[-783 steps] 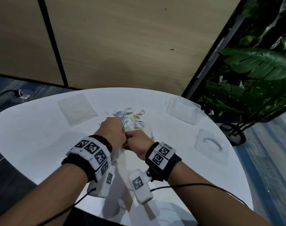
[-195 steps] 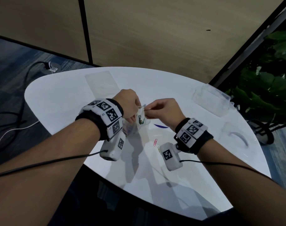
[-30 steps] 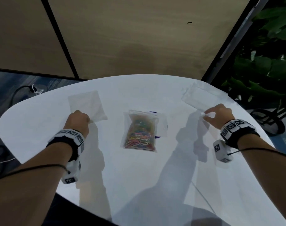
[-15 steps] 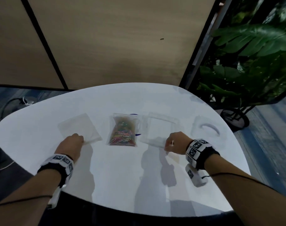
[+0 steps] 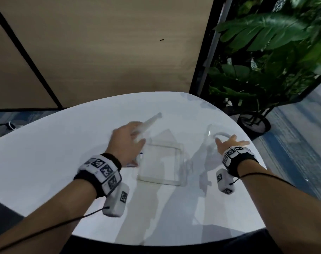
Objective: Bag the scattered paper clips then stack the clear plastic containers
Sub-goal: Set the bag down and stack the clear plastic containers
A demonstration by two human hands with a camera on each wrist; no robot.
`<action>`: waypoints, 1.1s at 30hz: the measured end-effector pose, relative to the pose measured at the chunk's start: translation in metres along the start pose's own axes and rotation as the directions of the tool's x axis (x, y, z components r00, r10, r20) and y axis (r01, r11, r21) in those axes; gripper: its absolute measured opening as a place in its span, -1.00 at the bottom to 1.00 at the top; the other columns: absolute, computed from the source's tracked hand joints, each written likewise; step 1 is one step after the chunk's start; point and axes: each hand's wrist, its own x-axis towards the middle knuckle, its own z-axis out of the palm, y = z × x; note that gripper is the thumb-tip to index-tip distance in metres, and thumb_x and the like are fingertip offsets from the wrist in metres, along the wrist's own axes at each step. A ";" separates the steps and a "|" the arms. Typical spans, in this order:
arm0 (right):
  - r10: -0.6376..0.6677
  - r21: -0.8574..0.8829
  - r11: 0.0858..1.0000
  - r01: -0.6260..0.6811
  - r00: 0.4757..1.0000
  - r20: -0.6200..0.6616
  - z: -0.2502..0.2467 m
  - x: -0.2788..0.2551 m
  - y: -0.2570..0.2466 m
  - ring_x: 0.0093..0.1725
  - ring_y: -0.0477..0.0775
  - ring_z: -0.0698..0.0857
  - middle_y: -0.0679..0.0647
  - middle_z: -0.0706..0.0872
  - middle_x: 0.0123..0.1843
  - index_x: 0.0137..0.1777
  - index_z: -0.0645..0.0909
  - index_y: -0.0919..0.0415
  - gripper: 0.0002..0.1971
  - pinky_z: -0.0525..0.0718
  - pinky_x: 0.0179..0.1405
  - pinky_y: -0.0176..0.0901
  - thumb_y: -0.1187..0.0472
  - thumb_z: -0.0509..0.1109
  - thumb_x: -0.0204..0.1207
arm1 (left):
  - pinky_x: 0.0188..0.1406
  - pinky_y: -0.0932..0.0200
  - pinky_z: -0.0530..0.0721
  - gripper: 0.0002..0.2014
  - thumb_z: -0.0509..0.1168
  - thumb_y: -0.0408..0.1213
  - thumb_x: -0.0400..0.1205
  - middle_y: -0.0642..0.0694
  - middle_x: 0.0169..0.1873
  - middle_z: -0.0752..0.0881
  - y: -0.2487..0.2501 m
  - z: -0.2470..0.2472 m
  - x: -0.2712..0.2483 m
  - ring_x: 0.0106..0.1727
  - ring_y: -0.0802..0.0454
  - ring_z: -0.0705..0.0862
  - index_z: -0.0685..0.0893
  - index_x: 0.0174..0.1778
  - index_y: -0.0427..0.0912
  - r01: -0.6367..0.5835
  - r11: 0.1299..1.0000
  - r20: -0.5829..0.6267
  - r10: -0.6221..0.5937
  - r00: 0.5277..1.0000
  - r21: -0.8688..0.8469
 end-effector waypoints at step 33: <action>-0.327 0.916 0.402 0.011 0.936 0.133 -0.057 -0.079 -0.018 -0.44 0.08 0.72 0.27 0.74 -0.29 0.64 0.16 0.30 -0.36 0.65 -0.59 -0.26 0.44 0.33 0.62 | 0.31 0.09 0.64 -0.54 0.23 -0.37 0.70 -0.17 0.38 0.55 -0.040 0.051 0.042 0.34 -0.13 0.62 0.52 0.54 -0.02 -0.078 0.934 0.292 -0.029 0.956 0.349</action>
